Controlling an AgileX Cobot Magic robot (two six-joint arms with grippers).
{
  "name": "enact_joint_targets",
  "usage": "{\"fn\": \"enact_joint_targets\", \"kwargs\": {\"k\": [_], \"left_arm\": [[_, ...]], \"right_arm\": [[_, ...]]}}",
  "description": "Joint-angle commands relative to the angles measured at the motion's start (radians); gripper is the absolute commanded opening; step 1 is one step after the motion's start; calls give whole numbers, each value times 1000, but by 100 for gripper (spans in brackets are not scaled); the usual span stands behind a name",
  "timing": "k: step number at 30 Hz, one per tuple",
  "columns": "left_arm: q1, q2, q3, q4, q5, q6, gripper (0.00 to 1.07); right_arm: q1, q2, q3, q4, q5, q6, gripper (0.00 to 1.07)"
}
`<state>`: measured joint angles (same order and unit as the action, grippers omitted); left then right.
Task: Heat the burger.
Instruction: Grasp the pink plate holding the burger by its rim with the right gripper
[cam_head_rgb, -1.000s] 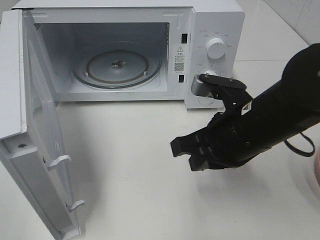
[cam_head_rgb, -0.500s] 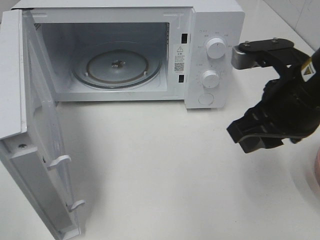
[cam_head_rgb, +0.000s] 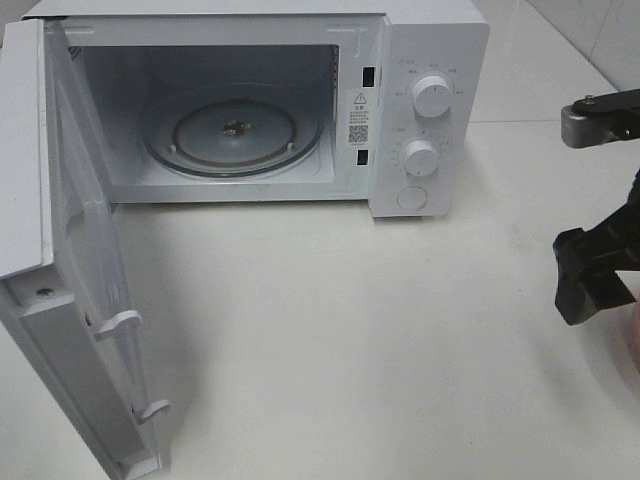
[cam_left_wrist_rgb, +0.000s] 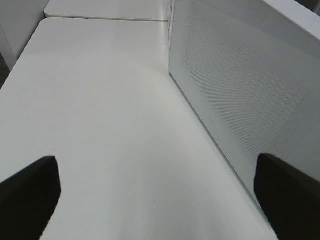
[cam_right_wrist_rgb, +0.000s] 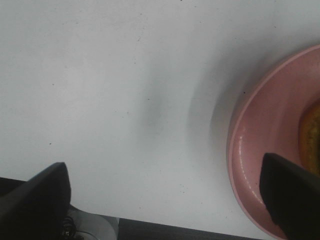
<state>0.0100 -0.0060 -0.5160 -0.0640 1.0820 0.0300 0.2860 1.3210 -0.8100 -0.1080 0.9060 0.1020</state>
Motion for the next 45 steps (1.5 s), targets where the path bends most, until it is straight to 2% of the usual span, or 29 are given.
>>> {"fn": "enact_joint_targets", "kwargs": {"k": [1,8,18,22,27,45], "left_arm": [[-5,-17,-1,-4,-12,-2,98],[-5,-17,-1,-4,-12,-2,98],[-5,-17,-1,-4,-12,-2,98],[-5,-17,-1,-4,-12,-2,98],[-5,-17,-1,-4,-12,-2,98],[-5,-17,-1,-4,-12,-2,98]], "right_arm": [[-55,-3,-5,-19,9,-13,101],[-145,-3,2,-30,7,-22,99],[-226,-3,128,-37,-111,-50,97],[-228,11,146,-37,-140,-46,97],[-228,121,146,-34,-193,-21,95],[-247,315,146,-41,-321,-20,91]]}}
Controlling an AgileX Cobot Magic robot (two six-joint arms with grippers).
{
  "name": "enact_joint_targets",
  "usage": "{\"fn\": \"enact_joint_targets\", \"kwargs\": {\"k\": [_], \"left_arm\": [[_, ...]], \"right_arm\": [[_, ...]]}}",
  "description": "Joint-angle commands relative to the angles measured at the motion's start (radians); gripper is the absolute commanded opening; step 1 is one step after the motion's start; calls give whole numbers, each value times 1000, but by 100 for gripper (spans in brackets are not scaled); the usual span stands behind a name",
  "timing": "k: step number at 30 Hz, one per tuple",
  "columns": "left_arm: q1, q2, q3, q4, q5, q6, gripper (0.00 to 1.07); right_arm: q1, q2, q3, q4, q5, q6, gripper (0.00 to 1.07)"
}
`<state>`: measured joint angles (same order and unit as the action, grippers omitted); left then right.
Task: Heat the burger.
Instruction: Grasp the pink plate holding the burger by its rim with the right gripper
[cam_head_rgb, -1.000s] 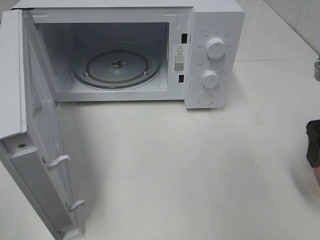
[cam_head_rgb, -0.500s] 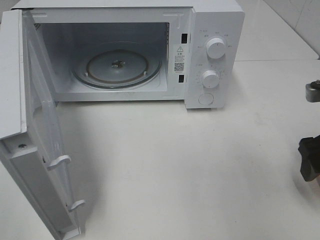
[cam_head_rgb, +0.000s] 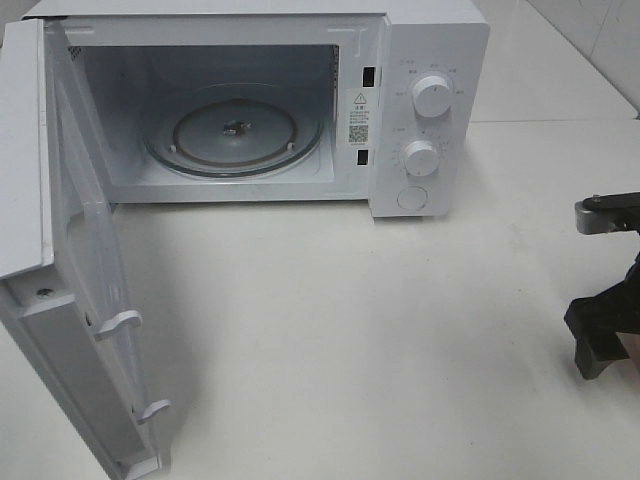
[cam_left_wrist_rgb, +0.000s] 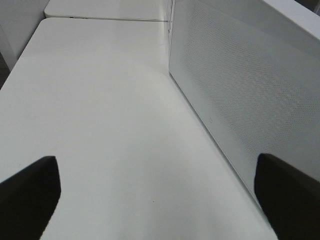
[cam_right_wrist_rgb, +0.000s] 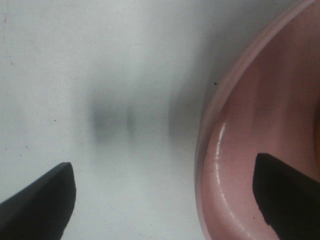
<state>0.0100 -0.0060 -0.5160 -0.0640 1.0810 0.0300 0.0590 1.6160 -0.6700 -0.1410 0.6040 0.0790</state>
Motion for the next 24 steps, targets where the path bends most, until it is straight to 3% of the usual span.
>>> {"fn": "enact_joint_targets", "kwargs": {"k": [1,24], "left_arm": [[-5,-17,-1,-4,-11,-2,98],[-5,-17,-1,-4,-11,-2,98]], "right_arm": [[-20,20,6,-8,-19,3,91],[-48,100,24,-13,-133,2,85]]}}
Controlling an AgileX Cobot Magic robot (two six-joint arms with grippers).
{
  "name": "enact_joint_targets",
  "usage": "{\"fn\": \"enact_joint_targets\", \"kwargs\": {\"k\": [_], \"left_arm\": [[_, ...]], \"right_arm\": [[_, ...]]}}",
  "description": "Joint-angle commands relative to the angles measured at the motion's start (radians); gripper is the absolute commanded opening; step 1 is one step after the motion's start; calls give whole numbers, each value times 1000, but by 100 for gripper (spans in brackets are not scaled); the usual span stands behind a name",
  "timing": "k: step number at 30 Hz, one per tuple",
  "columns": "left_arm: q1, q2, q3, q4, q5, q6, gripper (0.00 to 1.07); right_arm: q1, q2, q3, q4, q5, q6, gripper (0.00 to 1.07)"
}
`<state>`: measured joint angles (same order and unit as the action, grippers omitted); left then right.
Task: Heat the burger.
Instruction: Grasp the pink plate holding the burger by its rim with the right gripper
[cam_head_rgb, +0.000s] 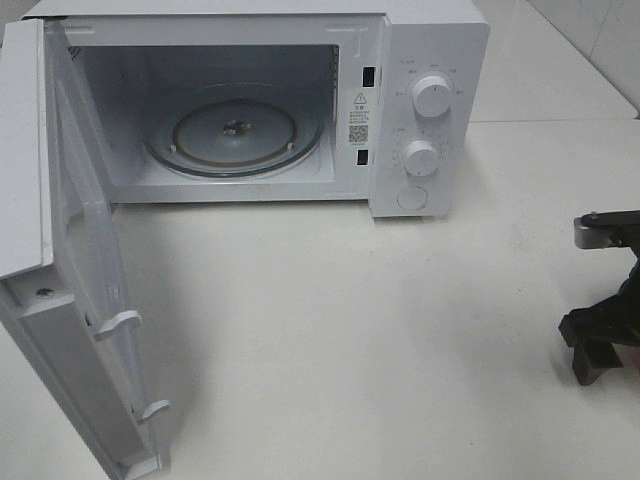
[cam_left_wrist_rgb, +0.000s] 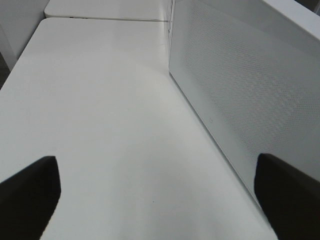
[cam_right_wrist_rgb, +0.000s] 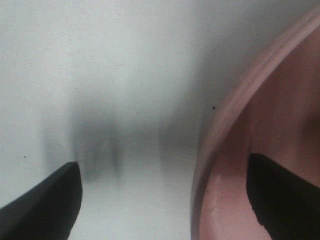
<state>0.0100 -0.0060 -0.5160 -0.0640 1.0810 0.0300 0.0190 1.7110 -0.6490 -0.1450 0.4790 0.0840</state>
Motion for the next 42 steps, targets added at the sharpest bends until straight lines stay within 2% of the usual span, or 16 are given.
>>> {"fn": "enact_joint_targets", "kwargs": {"k": [1,11,16,17,19,20,21,22,23,24,25,26,27,28,31,42], "left_arm": [[-5,-17,-1,-4,-11,-2,98],[-5,-17,-1,-4,-11,-2,98],[-5,-17,-1,-4,-11,-2,98],[-5,-17,-1,-4,-11,-2,98],[-5,-17,-1,-4,-11,-2,98],[-5,-17,-1,-4,-11,-2,98],[-5,-17,-1,-4,-11,-2,98],[-5,-17,-1,-4,-11,-2,98],[-5,-17,-1,-4,-11,-2,98],[-5,-17,-1,-4,-11,-2,98],[-5,-17,-1,-4,-11,-2,98],[-5,-17,-1,-4,-11,-2,98],[-5,-17,-1,-4,-11,-2,98],[-5,-17,-1,-4,-11,-2,98],[-5,-17,-1,-4,-11,-2,98],[-5,-17,-1,-4,-11,-2,98]], "right_arm": [[-8,11,4,-16,-12,-3,84],[-8,49,4,-24,-10,-2,81],[-8,49,4,-24,1,-2,72],[-8,49,4,-24,9,4,65],[-8,49,4,-24,11,14,62],[-8,49,4,-31,11,28,53],[-8,49,4,-31,11,28,53],[-8,49,4,-44,8,28,42],[-8,49,4,-55,6,28,37],[-8,49,4,-55,6,28,37],[-8,49,4,-63,-7,28,25],[-8,49,4,-63,-12,31,20],[-8,49,4,-63,-12,31,20],[-8,49,4,-63,-17,47,9],[-8,49,4,-65,-24,62,0],[43,42,4,-130,3,136,0]]}}
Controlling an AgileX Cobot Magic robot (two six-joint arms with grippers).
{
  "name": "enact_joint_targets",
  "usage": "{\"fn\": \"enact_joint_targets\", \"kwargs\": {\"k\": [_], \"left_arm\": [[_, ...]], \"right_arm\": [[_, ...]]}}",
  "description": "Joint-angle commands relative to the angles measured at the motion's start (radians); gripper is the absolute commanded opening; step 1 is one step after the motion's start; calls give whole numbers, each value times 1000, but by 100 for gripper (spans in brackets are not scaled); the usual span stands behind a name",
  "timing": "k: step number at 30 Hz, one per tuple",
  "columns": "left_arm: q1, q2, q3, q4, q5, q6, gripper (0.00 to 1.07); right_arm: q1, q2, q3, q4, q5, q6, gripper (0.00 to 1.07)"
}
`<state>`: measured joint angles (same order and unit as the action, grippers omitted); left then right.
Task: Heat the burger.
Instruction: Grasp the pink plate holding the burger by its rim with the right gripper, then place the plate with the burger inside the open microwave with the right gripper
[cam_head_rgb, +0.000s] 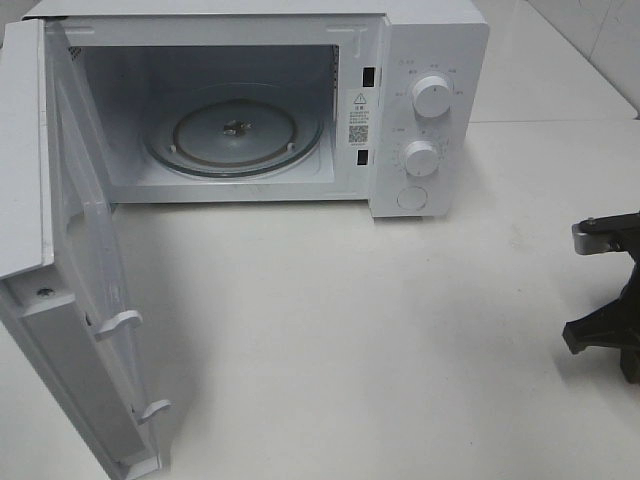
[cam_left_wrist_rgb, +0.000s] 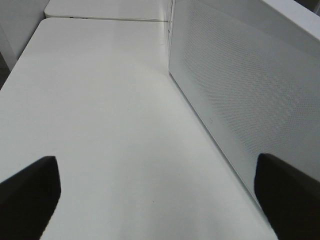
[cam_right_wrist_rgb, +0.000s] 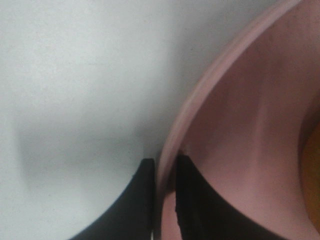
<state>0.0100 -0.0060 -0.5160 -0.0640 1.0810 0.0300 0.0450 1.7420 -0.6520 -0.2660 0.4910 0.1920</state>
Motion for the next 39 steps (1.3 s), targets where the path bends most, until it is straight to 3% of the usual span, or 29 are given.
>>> {"fn": "enact_joint_targets", "kwargs": {"k": [1,7,9,15,27,39], "left_arm": [[-5,-17,-1,-4,-11,-2,98],[-5,-17,-1,-4,-11,-2,98],[-5,-17,-1,-4,-11,-2,98],[-5,-17,-1,-4,-11,-2,98],[-5,-17,-1,-4,-11,-2,98],[-5,-17,-1,-4,-11,-2,98]], "right_arm": [[35,2,7,-39,2,50,0],[81,-18,7,-127,18,124,0],[133,-32,7,-222,53,219,0],[205,-37,7,-335,137,327,0],[308,-44,9,-404,261,406,0],[452,-187,76,-410,321,430,0]]}}
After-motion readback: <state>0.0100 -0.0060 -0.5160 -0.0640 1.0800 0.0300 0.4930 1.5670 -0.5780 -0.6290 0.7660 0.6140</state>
